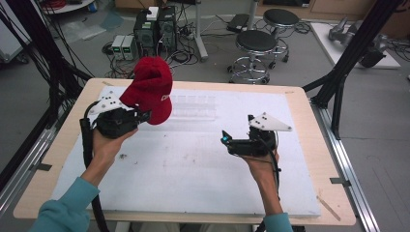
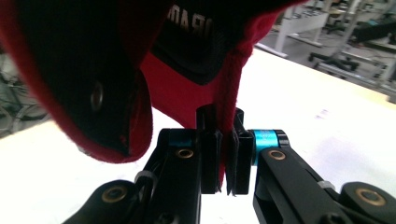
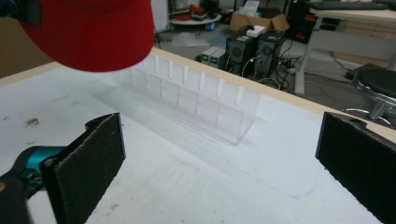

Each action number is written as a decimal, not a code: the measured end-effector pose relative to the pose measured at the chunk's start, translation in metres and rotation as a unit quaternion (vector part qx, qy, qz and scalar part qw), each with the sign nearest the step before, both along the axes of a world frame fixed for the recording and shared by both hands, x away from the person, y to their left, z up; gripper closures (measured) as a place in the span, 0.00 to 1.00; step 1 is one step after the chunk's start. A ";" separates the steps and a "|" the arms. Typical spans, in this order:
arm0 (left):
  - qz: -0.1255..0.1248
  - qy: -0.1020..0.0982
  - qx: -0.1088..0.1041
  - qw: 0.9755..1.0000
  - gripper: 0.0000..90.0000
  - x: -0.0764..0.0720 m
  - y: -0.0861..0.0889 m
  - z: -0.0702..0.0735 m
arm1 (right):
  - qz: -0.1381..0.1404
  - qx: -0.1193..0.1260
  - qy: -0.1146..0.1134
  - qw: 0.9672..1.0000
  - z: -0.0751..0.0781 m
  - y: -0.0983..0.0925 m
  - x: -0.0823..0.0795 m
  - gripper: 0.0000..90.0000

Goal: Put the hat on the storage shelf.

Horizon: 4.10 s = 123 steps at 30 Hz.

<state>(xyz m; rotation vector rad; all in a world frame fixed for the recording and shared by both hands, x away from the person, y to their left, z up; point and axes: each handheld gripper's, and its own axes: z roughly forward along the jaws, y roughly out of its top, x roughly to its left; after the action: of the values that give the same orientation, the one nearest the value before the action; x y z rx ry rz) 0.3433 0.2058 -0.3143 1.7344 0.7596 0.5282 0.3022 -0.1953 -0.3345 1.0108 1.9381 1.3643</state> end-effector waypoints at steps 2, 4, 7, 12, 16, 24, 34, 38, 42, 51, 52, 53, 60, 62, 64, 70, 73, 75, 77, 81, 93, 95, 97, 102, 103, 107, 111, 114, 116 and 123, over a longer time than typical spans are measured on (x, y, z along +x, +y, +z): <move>0.008 -0.007 0.004 1.000 0.95 0.004 0.000 0.003 | -0.004 0.006 0.002 1.000 -0.004 -0.008 -0.004 0.00; 0.017 -0.012 0.009 1.000 0.95 0.011 -0.001 0.006 | -0.010 0.010 0.006 1.000 -0.010 -0.016 -0.008 0.00; 0.027 -0.014 0.020 0.999 0.95 0.020 -0.004 0.007 | -0.019 0.013 0.010 1.000 -0.020 -0.027 -0.014 0.00; 0.040 -0.011 0.035 0.999 0.95 0.034 -0.009 0.000 | -0.032 0.026 0.012 0.999 -0.033 -0.042 -0.020 0.00; 0.052 -0.012 0.038 0.998 0.95 0.044 -0.011 -0.005 | -0.042 0.032 0.000 0.999 -0.043 -0.052 -0.026 0.00; 0.067 -0.014 0.066 0.995 0.95 0.064 -0.021 -0.014 | -0.033 0.044 -0.030 0.998 -0.066 -0.059 -0.036 0.00; 0.079 -0.008 0.089 0.993 0.95 0.077 -0.029 -0.026 | -0.033 0.061 -0.038 0.997 -0.079 -0.059 -0.035 0.00; 0.082 -0.007 0.102 0.991 0.95 0.078 -0.030 -0.028 | -0.034 0.063 -0.041 0.997 -0.080 -0.060 -0.034 0.00; 0.082 -0.003 0.109 0.991 0.95 0.079 -0.032 -0.030 | -0.042 0.066 -0.042 0.996 -0.080 -0.061 -0.034 0.00; 0.087 -0.003 0.110 0.990 0.95 0.079 -0.035 -0.034 | -0.050 0.072 -0.059 0.994 -0.078 -0.065 -0.039 0.00; 0.087 -0.004 0.110 0.990 0.95 0.079 -0.035 -0.034 | -0.050 0.075 -0.061 0.994 -0.078 -0.065 -0.040 0.00; 0.087 -0.005 0.110 0.990 0.95 0.079 -0.035 -0.034 | -0.051 0.074 -0.074 0.993 -0.080 -0.066 -0.041 0.00; 0.093 -0.004 0.106 0.990 0.95 0.079 -0.039 -0.038 | -0.059 0.075 -0.062 0.994 -0.092 -0.069 -0.045 0.00; 0.098 -0.004 0.106 0.990 0.95 0.078 -0.041 -0.041 | -0.060 0.070 -0.072 0.993 -0.092 -0.068 -0.044 0.00; 0.101 0.005 0.112 0.989 0.95 0.079 -0.042 -0.047 | -0.060 0.074 -0.074 0.993 -0.092 -0.066 -0.044 0.00; 0.105 0.011 0.101 0.989 0.95 0.081 -0.042 -0.058 | -0.061 0.076 -0.078 0.992 -0.093 -0.065 -0.041 0.00; 0.105 0.010 0.104 0.989 0.95 0.081 -0.042 -0.058 | -0.060 0.076 -0.069 0.993 -0.095 -0.064 -0.038 0.00; 0.107 0.012 0.099 0.989 0.95 0.081 -0.041 -0.059 | -0.061 0.074 -0.063 0.993 -0.097 -0.063 -0.036 0.00; 0.106 0.013 0.096 0.990 0.95 0.081 -0.040 -0.060 | -0.061 0.071 -0.058 0.994 -0.098 -0.061 -0.034 0.00; 0.105 0.013 0.092 0.990 0.95 0.078 -0.039 -0.063 | -0.066 0.060 -0.059 0.994 -0.100 -0.058 -0.033 0.00; 0.103 0.026 0.078 0.991 0.79 0.076 -0.037 -0.070 | -0.071 0.025 -0.054 0.996 -0.106 -0.047 -0.029 0.00; 0.105 0.026 0.074 0.991 0.71 0.076 -0.035 -0.069 | -0.072 0.026 -0.051 0.996 -0.106 -0.047 -0.030 0.00; 0.103 0.024 0.071 0.992 0.71 0.076 -0.035 -0.069 | -0.074 0.027 -0.053 0.996 -0.106 -0.047 -0.030 0.00; 0.109 0.034 0.064 0.991 0.57 0.076 -0.034 -0.070 | -0.081 0.045 -0.083 0.992 -0.114 -0.050 -0.035 0.02; 0.109 0.037 0.064 0.991 0.52 0.076 -0.033 -0.069 | -0.082 0.055 -0.077 0.992 -0.116 -0.052 -0.035 0.02; 0.104 0.035 0.065 0.992 0.28 0.071 -0.031 -0.068 | -0.087 0.066 -0.080 0.991 -0.116 -0.056 -0.037 0.02; 0.102 0.028 0.068 0.992 0.19 0.062 -0.027 -0.072 | -0.081 0.059 -0.082 0.992 -0.116 -0.053 -0.037 0.02; 0.091 0.036 0.065 0.993 0.18 0.056 -0.021 -0.073 | -0.080 0.061 -0.079 0.992 -0.116 -0.053 -0.038 0.02; 0.075 0.050 0.061 0.994 0.13 0.050 -0.016 -0.072 | -0.079 0.062 -0.082 0.992 -0.116 -0.053 -0.038 0.02; 0.059 -0.005 0.045 0.997 0.14 0.004 0.017 -0.082 | -0.080 0.073 -0.087 0.990 -0.117 -0.056 -0.039 0.02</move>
<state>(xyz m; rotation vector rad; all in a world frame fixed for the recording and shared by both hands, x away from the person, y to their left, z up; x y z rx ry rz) 0.3471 0.2231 -0.3965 1.7763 0.8465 0.6599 0.2630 -0.2508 -0.4517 1.0531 1.6148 1.4660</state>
